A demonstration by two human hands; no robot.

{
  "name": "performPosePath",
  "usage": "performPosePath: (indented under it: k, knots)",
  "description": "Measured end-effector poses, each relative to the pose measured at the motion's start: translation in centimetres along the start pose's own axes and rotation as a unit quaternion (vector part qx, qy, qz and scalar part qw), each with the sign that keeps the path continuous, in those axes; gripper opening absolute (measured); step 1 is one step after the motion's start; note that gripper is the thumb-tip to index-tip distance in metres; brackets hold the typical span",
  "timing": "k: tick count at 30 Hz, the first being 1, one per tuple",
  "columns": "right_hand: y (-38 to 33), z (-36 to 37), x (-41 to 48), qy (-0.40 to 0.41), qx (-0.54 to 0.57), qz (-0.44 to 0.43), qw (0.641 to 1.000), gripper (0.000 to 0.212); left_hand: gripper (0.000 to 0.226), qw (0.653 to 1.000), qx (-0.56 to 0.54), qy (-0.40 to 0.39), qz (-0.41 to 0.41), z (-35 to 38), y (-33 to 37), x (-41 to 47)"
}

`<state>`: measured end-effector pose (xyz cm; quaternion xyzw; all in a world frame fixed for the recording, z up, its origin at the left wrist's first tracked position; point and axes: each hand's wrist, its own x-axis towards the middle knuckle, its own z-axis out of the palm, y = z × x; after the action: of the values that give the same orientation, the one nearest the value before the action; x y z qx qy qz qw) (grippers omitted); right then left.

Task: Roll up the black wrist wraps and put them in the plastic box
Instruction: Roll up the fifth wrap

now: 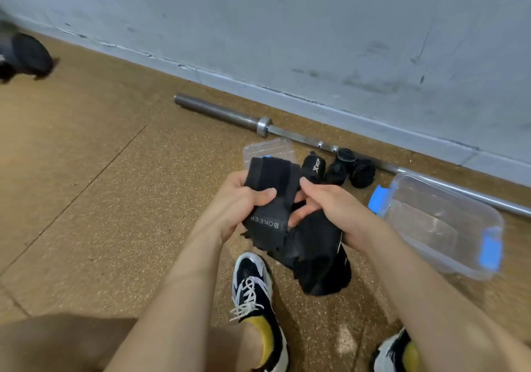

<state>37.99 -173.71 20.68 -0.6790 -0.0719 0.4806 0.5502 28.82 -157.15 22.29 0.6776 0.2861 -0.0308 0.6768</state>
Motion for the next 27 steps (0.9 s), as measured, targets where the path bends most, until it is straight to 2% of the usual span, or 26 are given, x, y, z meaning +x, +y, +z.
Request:
performPosePath:
  k: [1, 3, 6, 8, 9, 11, 12, 13, 15, 17, 19, 20, 23, 25, 27]
  knots:
    - [0.1, -0.1, -0.3, -0.01, 0.037, 0.02, 0.999, 0.058, 0.03, 1.0, 0.02, -0.017, 0.011, -0.2, 0.7, -0.3]
    - [-0.4, -0.2, -0.9, -0.001, 0.126, 0.048, 0.991, 0.066, 0.032, 0.992, 0.093, -0.083, 0.012, -0.4, 1.8, -0.9]
    - [-1.5, 0.1, -1.4, 0.044, 0.141, 0.024, 0.989, 0.052, 0.029, 0.961, 0.23, -0.15, -0.025, -0.6, 2.5, -1.7]
    - [-2.0, 0.5, -1.7, 0.071, 0.126, -0.018, 0.989, 0.038, 0.011, 0.958, 0.237, -0.157, -0.029, -1.0, 2.5, -2.3]
    - [-2.2, 0.7, -2.0, 0.079, 0.1, -0.044, 0.991, 0.033, 0.008, 0.967, 0.202, -0.153, -0.026, -1.1, 2.7, -2.8]
    - [-2.3, 1.1, -2.5, 0.086, 0.017, -0.094, 0.992, 0.032, 0.043, 0.989, 0.108, -0.1, -0.035, -1.1, 2.3, -3.3]
    - [-2.5, 1.3, -2.7, 0.086, -0.016, -0.113, 0.99, 0.036, 0.052, 0.995, 0.073, -0.057, -0.031, -0.8, 1.9, -3.2]
    - [-2.7, 1.5, -3.1, 0.092, -0.038, -0.122, 0.988, 0.044, 0.053, 0.999, 0.049, -0.015, -0.019, -0.3, 1.7, -3.3]
    - [-2.8, 1.6, -3.6, 0.117, -0.059, -0.126, 0.983, 0.056, 0.04, 0.999, 0.03, 0.037, 0.021, 1.0, 1.8, -3.2]
    - [-1.9, 0.7, -3.6, 0.164, 0.022, -0.097, 0.981, 0.063, 0.027, 0.991, -0.074, 0.094, 0.06, 0.9, 3.1, -3.0]
    - [-0.1, -1.4, -3.7, 0.229, 0.144, -0.046, 0.962, 0.063, 0.023, 0.958, -0.242, 0.134, 0.08, -1.3, 4.8, -3.1]
    - [0.8, -2.4, -3.7, 0.257, 0.157, -0.025, 0.953, 0.06, 0.023, 0.944, -0.283, 0.142, 0.094, -2.7, 5.6, -3.2]
    - [2.0, -3.5, -3.3, 0.271, 0.051, 0.006, 0.961, 0.052, 0.021, 0.952, -0.252, 0.142, 0.106, -4.3, 6.7, -3.3]
    - [1.2, -2.7, -3.2, 0.233, -0.099, -0.002, 0.967, 0.052, 0.019, 0.963, -0.211, 0.133, 0.097, -3.3, 6.8, -3.5]
    - [0.2, -2.4, -3.4, 0.215, -0.262, -0.017, 0.941, 0.061, 0.02, 0.967, -0.206, 0.124, 0.09, -2.4, 6.6, -3.7]
